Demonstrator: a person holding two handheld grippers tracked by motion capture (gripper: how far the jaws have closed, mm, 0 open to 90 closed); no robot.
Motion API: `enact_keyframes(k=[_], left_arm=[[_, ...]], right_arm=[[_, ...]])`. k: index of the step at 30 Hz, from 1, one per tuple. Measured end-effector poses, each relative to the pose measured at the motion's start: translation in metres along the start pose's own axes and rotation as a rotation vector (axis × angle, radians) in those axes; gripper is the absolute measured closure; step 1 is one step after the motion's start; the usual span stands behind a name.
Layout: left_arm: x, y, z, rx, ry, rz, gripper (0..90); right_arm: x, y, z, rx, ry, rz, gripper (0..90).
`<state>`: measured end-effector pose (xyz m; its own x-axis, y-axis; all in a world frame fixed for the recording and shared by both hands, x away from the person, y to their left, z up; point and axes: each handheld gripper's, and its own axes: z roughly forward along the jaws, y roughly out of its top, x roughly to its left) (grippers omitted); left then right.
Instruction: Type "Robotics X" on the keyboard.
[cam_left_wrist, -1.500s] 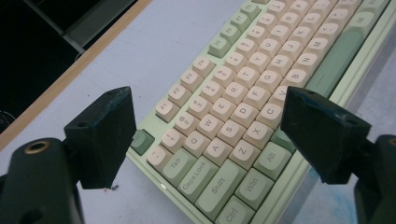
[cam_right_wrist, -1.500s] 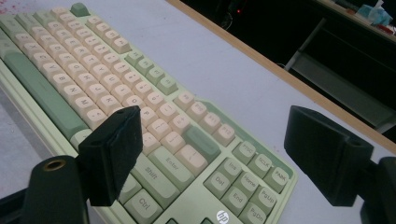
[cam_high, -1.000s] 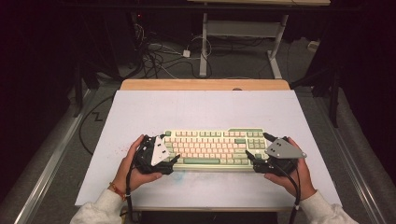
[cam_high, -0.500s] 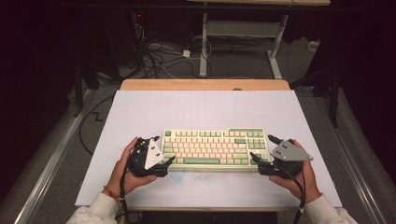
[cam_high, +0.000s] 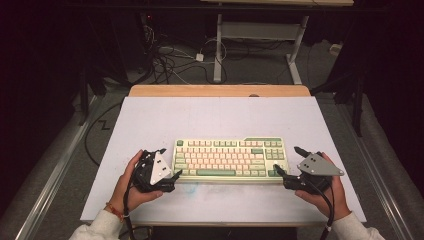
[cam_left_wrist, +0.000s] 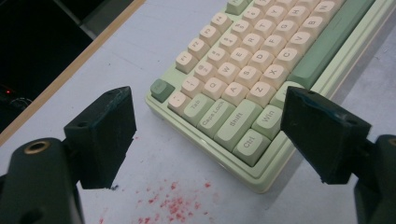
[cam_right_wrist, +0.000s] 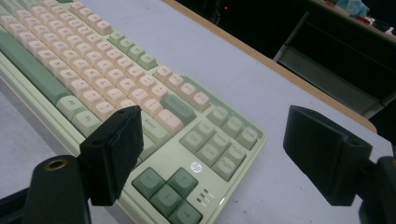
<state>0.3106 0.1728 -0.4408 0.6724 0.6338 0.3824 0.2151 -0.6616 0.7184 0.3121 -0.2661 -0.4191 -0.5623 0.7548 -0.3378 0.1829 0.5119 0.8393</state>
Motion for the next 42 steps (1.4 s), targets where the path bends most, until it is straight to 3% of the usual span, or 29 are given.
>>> enact_keyframes(k=[31, 42], left_arm=[[0.004, -0.031, -0.008, 0.062, 0.018, -0.030, 16.0], [0.009, -0.049, -0.008, 0.103, 0.015, -0.056, 16.0]], right_arm=[[-0.014, -0.028, -0.012, 0.037, -0.050, 0.027, 20.3], [-0.021, -0.046, -0.014, 0.079, -0.072, 0.072, 18.6]])
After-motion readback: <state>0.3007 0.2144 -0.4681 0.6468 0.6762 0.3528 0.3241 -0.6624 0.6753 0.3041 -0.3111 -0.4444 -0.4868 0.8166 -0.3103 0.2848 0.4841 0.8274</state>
